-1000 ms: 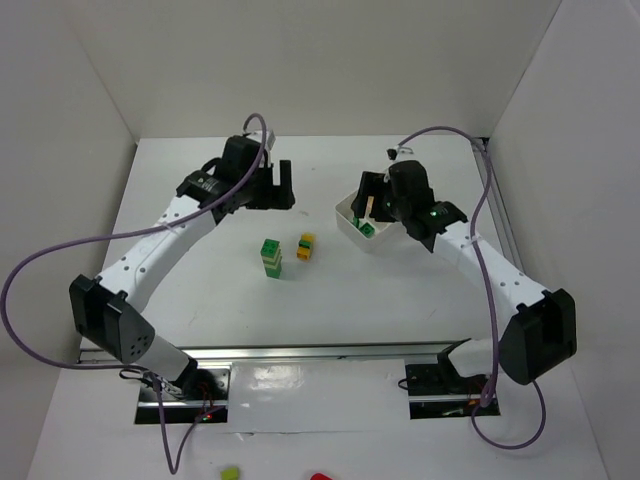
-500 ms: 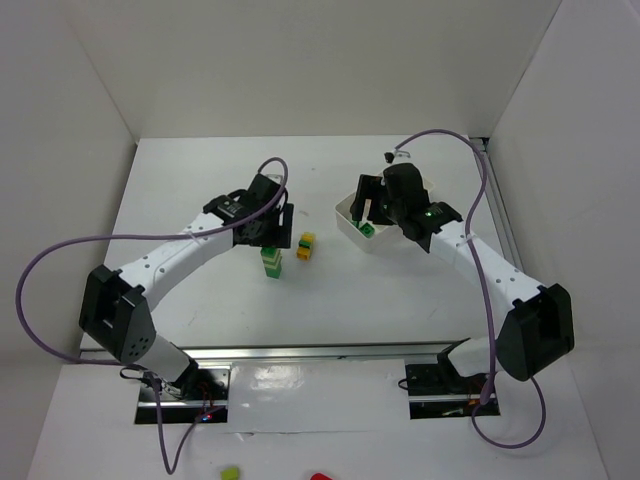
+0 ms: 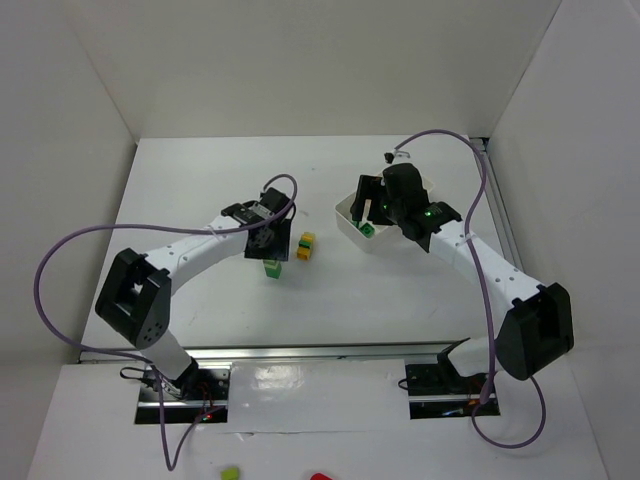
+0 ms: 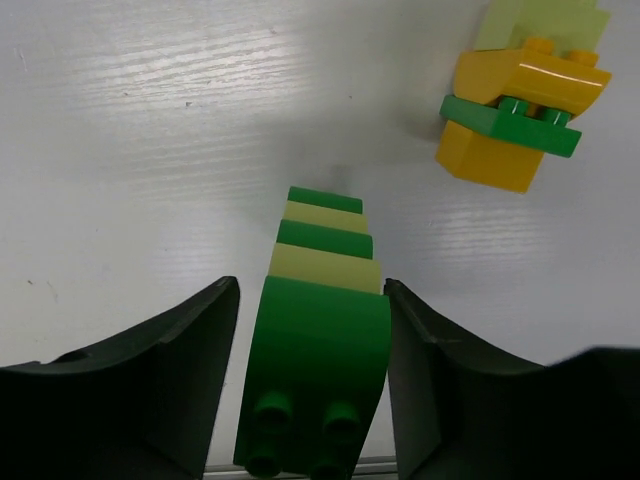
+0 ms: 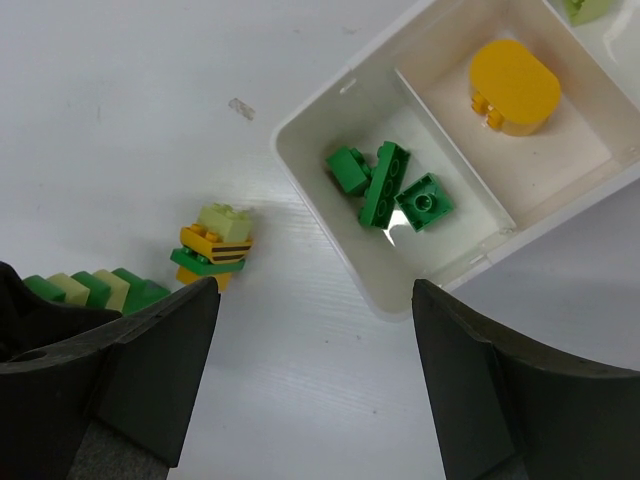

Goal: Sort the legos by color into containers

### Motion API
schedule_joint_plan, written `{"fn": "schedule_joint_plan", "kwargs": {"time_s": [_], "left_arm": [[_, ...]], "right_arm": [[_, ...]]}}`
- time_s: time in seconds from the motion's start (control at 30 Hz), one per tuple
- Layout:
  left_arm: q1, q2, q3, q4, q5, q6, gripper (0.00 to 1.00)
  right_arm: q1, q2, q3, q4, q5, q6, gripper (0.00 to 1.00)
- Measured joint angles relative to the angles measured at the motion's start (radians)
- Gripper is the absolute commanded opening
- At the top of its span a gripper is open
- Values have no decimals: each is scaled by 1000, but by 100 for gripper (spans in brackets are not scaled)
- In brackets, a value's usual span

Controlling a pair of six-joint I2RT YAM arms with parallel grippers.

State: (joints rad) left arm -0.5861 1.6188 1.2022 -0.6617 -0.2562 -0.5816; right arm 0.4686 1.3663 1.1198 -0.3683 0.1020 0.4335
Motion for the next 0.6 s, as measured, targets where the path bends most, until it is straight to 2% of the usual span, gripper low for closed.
{"fn": "schedule_joint_plan", "kwargs": {"time_s": [0.03, 0.13, 0.17, 0.27, 0.4, 0.43, 0.6], "left_arm": [[0, 5, 0, 4, 2, 0, 55], [0, 9, 0, 12, 5, 0, 37], [0, 7, 0, 10, 7, 2, 19], [9, 3, 21, -8, 8, 10, 2], [109, -62, 79, -10, 64, 77, 0], [152, -87, 96, -3, 105, 92, 0], [351, -198, 177, 77, 394, 161, 0]], "right_arm": [[0, 0, 0, 0, 0, 0, 85], [0, 0, 0, -3, 7, 0, 85], [0, 0, 0, -3, 9, 0, 85], [0, 0, 0, -4, -11, 0, 85], [-17, 7, 12, 10, -158, -16, 86], [-23, 9, 13, 22, -212, -20, 90], [-71, 22, 13, 137, -567, -39, 92]]}}
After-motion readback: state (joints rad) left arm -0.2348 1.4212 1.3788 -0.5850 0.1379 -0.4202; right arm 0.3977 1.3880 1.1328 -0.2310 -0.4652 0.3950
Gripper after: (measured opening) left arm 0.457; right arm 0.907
